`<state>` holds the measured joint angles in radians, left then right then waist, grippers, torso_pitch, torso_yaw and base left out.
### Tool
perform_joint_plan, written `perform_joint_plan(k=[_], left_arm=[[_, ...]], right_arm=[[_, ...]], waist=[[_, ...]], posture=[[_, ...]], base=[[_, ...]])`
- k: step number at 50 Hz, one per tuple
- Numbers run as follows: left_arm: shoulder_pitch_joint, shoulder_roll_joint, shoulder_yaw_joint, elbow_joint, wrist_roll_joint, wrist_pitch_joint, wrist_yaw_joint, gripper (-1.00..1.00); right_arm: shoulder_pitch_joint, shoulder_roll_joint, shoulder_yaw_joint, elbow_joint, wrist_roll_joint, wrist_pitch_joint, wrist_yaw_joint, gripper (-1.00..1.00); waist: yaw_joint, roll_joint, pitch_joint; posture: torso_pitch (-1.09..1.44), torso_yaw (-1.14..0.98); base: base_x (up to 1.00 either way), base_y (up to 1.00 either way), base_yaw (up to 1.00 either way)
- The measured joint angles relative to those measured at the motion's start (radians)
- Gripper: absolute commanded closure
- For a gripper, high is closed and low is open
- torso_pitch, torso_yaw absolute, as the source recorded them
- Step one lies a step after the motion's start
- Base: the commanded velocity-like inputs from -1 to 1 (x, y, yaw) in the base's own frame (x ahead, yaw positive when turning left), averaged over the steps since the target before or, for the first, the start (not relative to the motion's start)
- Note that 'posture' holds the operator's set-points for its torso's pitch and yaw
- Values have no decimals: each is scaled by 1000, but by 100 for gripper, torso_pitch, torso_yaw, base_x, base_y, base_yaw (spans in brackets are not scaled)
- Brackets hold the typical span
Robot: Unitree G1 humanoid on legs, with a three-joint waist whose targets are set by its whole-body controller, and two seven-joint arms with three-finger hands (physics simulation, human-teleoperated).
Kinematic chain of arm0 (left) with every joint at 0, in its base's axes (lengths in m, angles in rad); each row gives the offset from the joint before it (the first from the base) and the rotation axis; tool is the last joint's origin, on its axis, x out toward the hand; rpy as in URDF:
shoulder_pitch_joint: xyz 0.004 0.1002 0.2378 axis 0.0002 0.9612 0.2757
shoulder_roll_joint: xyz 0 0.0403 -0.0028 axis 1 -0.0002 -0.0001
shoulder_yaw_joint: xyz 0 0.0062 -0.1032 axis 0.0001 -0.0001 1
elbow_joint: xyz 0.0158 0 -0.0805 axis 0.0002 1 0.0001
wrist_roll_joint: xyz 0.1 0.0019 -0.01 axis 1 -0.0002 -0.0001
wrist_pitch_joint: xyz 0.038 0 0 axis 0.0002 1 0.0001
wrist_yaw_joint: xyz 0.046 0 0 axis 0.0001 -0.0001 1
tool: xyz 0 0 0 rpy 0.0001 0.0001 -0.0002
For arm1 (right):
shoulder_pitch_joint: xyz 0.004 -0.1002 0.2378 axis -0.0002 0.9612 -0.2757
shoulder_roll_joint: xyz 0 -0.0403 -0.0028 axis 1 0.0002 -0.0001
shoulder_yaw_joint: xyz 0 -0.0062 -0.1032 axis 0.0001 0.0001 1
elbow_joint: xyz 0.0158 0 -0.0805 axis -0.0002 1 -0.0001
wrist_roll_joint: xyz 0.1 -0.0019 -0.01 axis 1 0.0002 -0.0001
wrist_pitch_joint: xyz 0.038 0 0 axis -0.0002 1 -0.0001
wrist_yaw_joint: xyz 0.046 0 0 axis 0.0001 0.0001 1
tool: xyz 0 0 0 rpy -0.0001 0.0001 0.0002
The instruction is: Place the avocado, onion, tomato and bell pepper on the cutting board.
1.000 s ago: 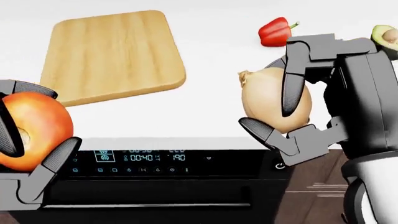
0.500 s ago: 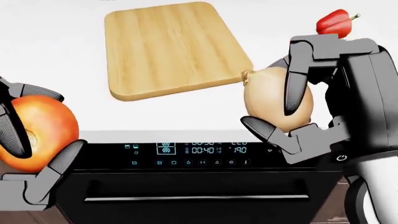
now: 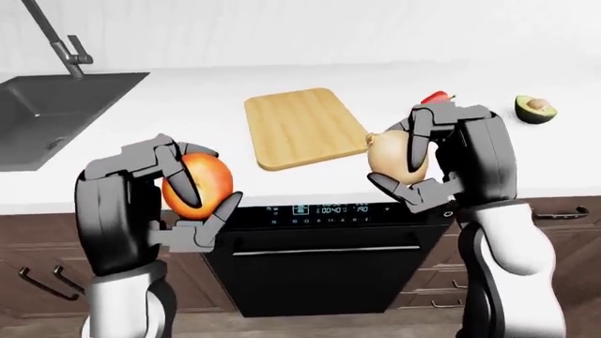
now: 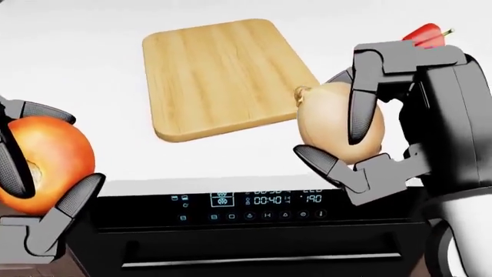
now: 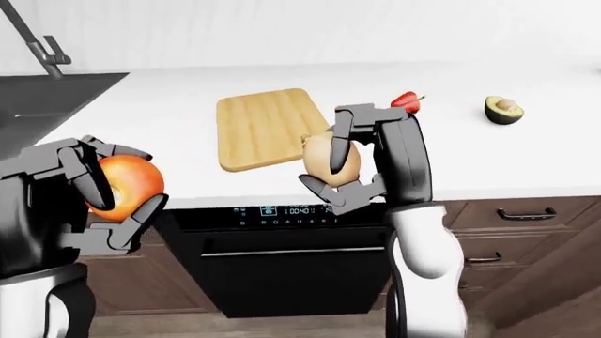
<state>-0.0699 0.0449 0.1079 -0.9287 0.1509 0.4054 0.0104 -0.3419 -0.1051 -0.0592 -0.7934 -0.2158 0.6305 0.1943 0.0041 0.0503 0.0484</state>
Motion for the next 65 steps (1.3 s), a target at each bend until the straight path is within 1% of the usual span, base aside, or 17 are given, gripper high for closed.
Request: perform_joint_plan(k=[5, 9, 12, 13, 19, 23, 24, 29, 33, 40, 45, 47, 52, 55, 57, 61, 65], left_arm=[[11, -5, -2, 20, 8, 9, 3, 100], [6, -4, -1, 0, 4, 0, 1, 100], [1, -4, -2, -3, 6, -7, 2, 100], [3, -12, -11, 1, 5, -8, 1, 100], [6, -8, -15, 5, 2, 3, -7, 100], [5, -9, -25, 3, 7, -9, -7, 100], [6, -6, -22, 3, 7, -11, -8, 100], [15, -7, 0, 16, 13, 7, -3, 100], [6, -5, -4, -1, 9, -2, -2, 100], [11, -10, -23, 14, 3, -3, -13, 100], [7, -7, -16, 0, 7, -13, -8, 100], [15, -6, -11, 5, 10, -14, -8, 100], [15, -7, -5, 13, 14, 2, -6, 100], [12, -7, -14, -13, 13, -13, -7, 100], [18, -15, -27, -5, 10, -16, -12, 100], [19, -13, -29, 13, 9, -4, -19, 100], [15, -13, -24, -6, 12, -11, -15, 100]], right_arm=[[15, 3, 11, 19, 10, 6, 12, 96], [2, 1, 5, -7, 5, 5, 7, 96], [-10, -3, 3, -11, 4, 4, 7, 96], [-9, -8, -1, -9, 3, 5, 7, 96], [-7, -6, -5, -1, -6, 24, 6, 96], [-4, -5, -4, 5, -4, 12, 8, 97], [-4, -1, 0, 8, -5, 11, 9, 97], [3, 4, 22, 17, 4, 18, 24, 97], [-10, 1, 11, -1, -1, 10, 18, 97], [2, -5, -13, 9, -10, 23, 10, 97], [-1, -2, -4, -7, -4, 9, 9, 96], [5, 3, 7, -1, 0, 11, 13, 96], [1, -1, 10, 4, 6, 21, 21, 96], [-4, -3, -1, -16, 2, 12, 14, 97], [3, -7, -9, -11, -1, 13, 12, 97], [7, -8, -14, 3, -5, 28, 10, 97], [0, -8, -10, -15, -3, 19, 9, 96]], waist=[[4, -10, -1], [7, -53, -1], [6, -106, -13], [-3, -90, -7], [-9, -72, -2], [-16, -7, -3], [-13, -3, -4], [5, -24, -6], [4, -85, -8], [-7, -60, -12], [-12, -4, -5], [-5, -24, 0], [3, -33, -11], [12, -88, -10], [-4, -67, -6], [-5, -59, -11], [-7, 5, -3]], posture=[[0, 0], [0, 0], [0, 0], [0, 0], [0, 0], [0, 0], [0, 0], [0, 0], [0, 0], [0, 0], [0, 0], [0, 0], [0, 0], [0, 0], [0, 0], [0, 0], [0, 0]], base=[[16, 0, 0], [16, 0, 0], [16, 0, 0], [16, 0, 0], [9, 0, 0], [5, 0, 0], [5, 0, 0], [5, 0, 0], [6, 0, 0], [5, 0, 0], [5, 0, 0], [5, 0, 0], [5, 0, 0], [6, 0, 0], [5, 0, 0], [5, 0, 0], [6, 0, 0]])
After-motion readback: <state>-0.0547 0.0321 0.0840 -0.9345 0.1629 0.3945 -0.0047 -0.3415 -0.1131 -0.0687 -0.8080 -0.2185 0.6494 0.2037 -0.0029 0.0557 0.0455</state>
